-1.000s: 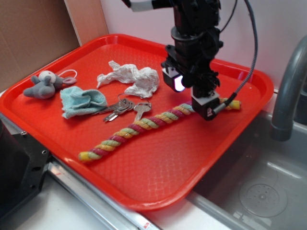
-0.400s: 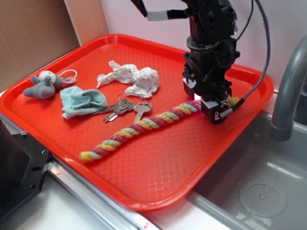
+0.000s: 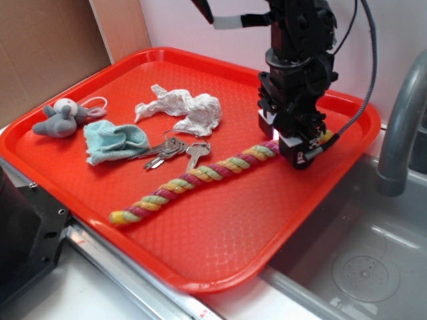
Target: Grab the multicolored rope.
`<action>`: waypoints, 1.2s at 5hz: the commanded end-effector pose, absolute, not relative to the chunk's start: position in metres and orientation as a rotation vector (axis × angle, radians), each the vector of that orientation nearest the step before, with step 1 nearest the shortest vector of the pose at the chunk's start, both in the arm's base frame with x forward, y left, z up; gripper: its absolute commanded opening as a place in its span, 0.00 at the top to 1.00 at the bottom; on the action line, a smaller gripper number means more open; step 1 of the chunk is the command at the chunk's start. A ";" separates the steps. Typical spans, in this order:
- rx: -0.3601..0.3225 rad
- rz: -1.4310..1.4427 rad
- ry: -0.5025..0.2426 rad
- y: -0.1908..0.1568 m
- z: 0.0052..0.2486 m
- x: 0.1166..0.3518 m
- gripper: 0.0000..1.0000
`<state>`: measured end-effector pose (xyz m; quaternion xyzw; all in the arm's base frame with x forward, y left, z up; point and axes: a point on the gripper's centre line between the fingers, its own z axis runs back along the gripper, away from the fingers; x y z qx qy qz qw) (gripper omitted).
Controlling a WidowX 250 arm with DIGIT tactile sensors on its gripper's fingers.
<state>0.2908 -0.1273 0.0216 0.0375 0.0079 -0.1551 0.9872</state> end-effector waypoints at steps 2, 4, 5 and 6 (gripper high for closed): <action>0.014 -0.158 0.014 -0.098 0.146 0.260 1.00; -0.033 -0.107 -0.080 -0.057 0.206 0.192 1.00; 0.030 -0.101 -0.127 -0.057 0.209 0.175 1.00; -0.013 -0.086 -0.034 -0.054 0.207 0.178 1.00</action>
